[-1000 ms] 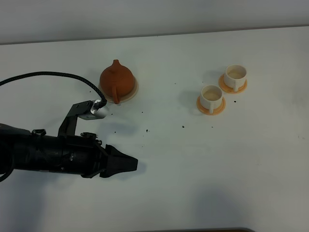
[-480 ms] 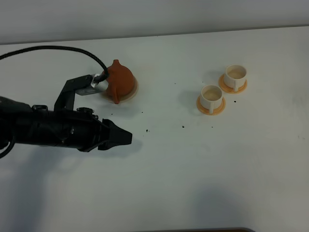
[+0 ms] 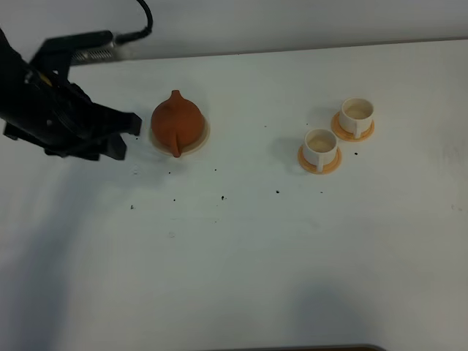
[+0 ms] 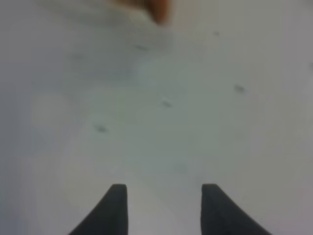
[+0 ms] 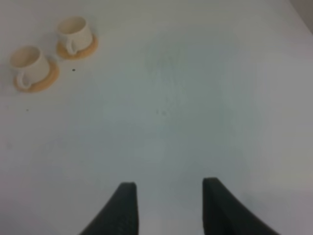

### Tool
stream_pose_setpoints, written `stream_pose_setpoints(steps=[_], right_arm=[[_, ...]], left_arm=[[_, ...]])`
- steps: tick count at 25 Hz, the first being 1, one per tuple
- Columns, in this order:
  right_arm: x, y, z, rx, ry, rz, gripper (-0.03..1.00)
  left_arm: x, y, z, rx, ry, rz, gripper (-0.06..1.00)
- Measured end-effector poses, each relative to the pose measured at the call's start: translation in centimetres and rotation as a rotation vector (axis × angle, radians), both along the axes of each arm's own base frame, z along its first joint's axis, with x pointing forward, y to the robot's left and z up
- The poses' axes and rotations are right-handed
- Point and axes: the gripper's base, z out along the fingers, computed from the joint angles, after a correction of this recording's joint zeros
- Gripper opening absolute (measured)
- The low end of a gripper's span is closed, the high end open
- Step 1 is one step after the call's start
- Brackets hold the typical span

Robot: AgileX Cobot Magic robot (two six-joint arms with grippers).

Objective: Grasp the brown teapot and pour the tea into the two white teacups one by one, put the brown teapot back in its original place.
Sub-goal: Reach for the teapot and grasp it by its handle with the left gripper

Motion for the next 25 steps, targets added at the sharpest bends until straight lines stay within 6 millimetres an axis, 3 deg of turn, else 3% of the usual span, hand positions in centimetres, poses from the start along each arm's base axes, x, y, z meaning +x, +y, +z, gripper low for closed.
stream_pose_setpoints(steps=[5,9,17,25], right_arm=[[0.0,0.0,0.0,0.000,0.000,0.000,0.31],[0.0,0.0,0.0,0.000,0.000,0.000,0.31],[0.0,0.0,0.0,0.000,0.000,0.000,0.31],[0.0,0.0,0.0,0.004,0.000,0.003,0.31]], left_arm=[[0.9,0.7,3.4,0.065,-0.057,0.065,0.35],[1.4,0.6,3.8,0.065,-0.059,0.071,0.35],[6.0,-0.5,-2.0,0.117,0.150,0.062,0.35],[10.9,-4.2,-4.7,0.078,0.236,0.008,0.35]])
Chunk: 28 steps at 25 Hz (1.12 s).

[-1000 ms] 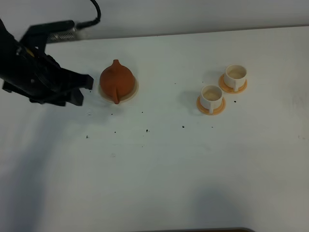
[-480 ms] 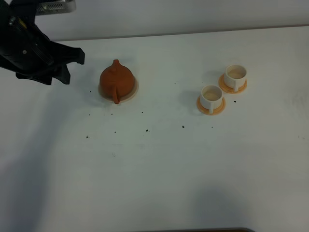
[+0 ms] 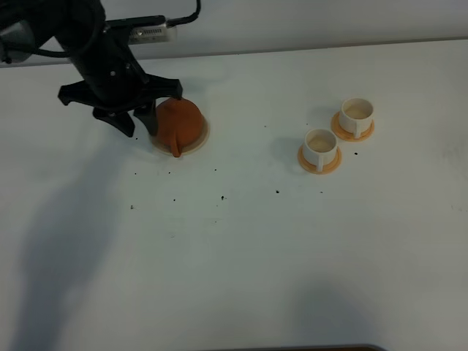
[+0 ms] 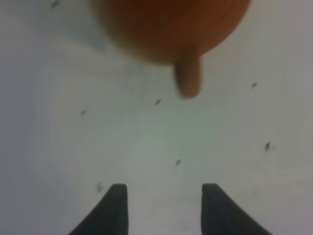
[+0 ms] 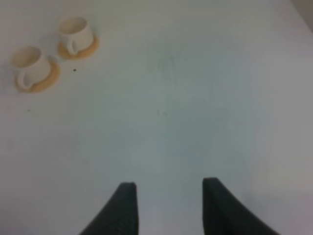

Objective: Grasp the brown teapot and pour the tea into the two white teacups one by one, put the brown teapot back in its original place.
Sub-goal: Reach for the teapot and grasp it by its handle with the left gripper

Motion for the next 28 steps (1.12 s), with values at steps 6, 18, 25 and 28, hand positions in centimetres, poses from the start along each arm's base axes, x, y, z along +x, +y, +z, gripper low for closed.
stream_pose_setpoints(steps=[6,18,25,28], right_arm=[[0.0,0.3,0.1,0.033,-0.003,0.021,0.31],[0.0,0.3,0.1,0.037,-0.003,0.024,0.31],[0.0,0.3,0.1,0.037,-0.003,0.024,0.31],[0.0,0.3,0.1,0.037,-0.003,0.024,0.31]], left_arm=[[3.4,-3.1,-1.6,-0.023,-0.052,-0.010,0.35],[4.1,-4.3,-2.8,-0.025,-0.052,-0.029,0.35],[2.4,-3.2,-1.7,0.026,-0.041,-0.040,0.35],[2.1,-2.8,-2.6,0.044,-0.004,-0.028,0.35]])
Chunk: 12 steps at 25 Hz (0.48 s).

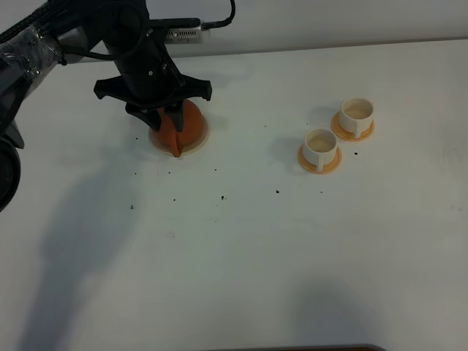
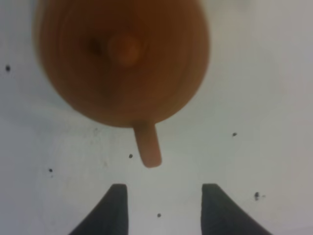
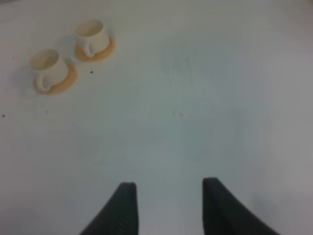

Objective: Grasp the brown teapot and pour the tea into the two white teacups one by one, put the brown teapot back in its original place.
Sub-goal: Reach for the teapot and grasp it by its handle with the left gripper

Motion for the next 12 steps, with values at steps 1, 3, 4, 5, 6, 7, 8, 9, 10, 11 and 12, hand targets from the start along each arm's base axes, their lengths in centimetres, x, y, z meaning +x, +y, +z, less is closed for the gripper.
stream_pose_setpoints(steps=[1,3,4,5,6,7,8,9,10,11,12], right_arm=[[0.00,0.00,0.00,0.000,0.000,0.000,0.31],[0.00,0.00,0.00,0.000,0.000,0.000,0.31],[0.00,0.00,0.00,0.000,0.000,0.000,0.31],[0.00,0.00,0.00,0.000,0.000,0.000,0.31],[0.00,0.00,0.00,0.000,0.000,0.000,0.31],[0.00,0.00,0.00,0.000,0.000,0.000,0.31],[0.00,0.00,0.00,0.000,0.000,0.000,0.31],[0.00,0.00,0.00,0.000,0.000,0.000,0.31],[0.00,0.00,0.00,0.000,0.000,0.000,0.31],[0.00,0.00,0.00,0.000,0.000,0.000,0.31],[0.00,0.00,0.00,0.000,0.000,0.000,0.31]], left_arm=[[-0.03,0.15,-0.24,0.011,0.005,0.002,0.35],[-0.04,0.34,-0.39,0.032,0.004,0.004,0.35],[-0.02,0.40,-0.39,0.038,0.002,0.009,0.35],[0.02,0.51,-0.39,0.050,-0.002,0.011,0.35],[0.06,0.64,-0.39,0.064,-0.007,0.012,0.35],[0.10,0.75,-0.38,0.076,-0.011,0.011,0.35],[0.12,0.83,-0.40,0.085,-0.013,0.012,0.35],[0.14,0.89,-0.39,0.092,-0.016,0.010,0.35],[0.16,0.89,-0.54,0.094,-0.013,0.013,0.35],[0.19,0.88,-0.70,0.095,-0.010,0.014,0.35],[0.20,0.87,-0.85,0.095,-0.006,0.018,0.35]])
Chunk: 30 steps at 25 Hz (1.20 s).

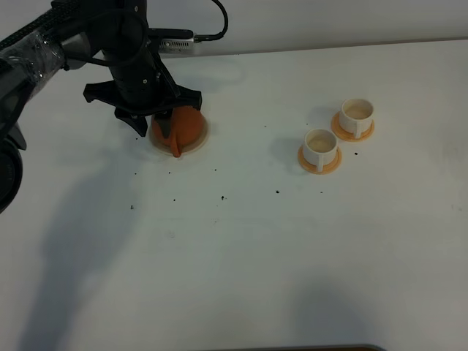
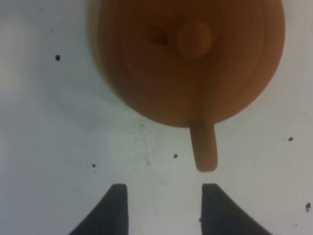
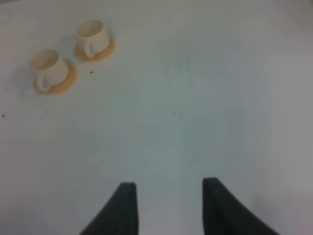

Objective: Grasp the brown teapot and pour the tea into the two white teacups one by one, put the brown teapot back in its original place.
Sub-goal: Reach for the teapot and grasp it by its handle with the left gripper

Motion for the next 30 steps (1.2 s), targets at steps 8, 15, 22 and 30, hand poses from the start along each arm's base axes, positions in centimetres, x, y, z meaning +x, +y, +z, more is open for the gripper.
stream_pose_setpoints(steps=[8,15,22,30], right_arm=[[0.0,0.0,0.0,0.000,0.000,0.000,0.31],[0.0,0.0,0.0,0.000,0.000,0.000,0.31],[0.0,0.0,0.0,0.000,0.000,0.000,0.31],[0.0,0.0,0.0,0.000,0.000,0.000,0.31]], left_arm=[[0.1,-0.4,-1.7,-0.025,0.047,0.013,0.35],[0.1,-0.4,-1.8,-0.027,0.050,0.014,0.35],[0.2,-0.5,-1.9,-0.032,0.038,0.014,0.35],[0.8,-0.7,-3.7,-0.040,0.030,0.017,0.35]])
